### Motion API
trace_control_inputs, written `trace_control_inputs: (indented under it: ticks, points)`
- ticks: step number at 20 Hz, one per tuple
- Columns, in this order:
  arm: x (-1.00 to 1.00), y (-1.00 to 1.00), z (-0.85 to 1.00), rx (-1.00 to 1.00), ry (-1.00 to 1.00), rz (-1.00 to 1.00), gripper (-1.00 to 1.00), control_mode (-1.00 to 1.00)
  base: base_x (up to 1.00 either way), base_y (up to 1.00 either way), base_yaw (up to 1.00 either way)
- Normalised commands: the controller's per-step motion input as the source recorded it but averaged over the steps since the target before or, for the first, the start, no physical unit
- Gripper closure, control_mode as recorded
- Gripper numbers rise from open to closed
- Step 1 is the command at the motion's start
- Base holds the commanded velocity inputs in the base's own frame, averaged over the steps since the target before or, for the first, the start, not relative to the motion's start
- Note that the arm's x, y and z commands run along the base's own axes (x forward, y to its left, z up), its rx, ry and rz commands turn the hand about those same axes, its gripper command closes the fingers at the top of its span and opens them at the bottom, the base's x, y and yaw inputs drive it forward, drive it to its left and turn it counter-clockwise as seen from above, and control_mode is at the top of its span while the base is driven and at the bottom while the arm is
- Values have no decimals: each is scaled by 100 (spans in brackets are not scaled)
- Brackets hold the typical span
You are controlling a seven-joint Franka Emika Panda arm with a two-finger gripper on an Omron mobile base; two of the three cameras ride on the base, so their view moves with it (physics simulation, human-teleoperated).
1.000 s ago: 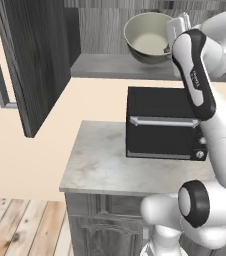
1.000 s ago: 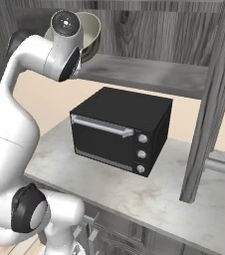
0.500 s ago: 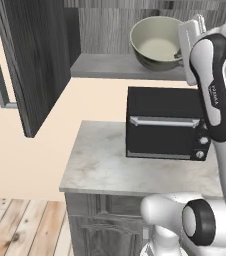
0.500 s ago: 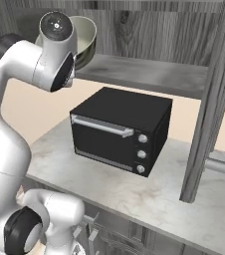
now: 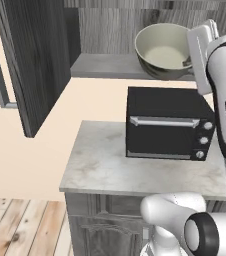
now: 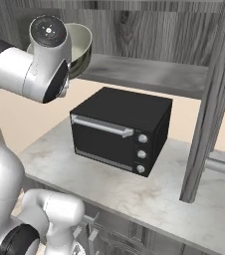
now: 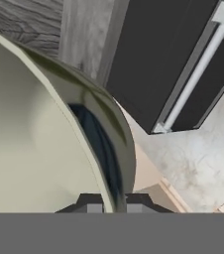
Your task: Move the bowls from the cabinet to the plates on the dining table.
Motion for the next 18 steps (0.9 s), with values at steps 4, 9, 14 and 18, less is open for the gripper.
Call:
trace_control_inputs:
  ticks: [4,9,14,18]
  points:
    - [-30,0,2,0,10,3,100,-100,0,0,0]
    - [-27,-1,-4,0,0,1,100,-100,0,0,0]
    - [-47,-1,-14,-2,-9,-1,100,-100,0,0,0]
    - [-45,0,-15,-2,-7,-2,100,-100,0,0,0]
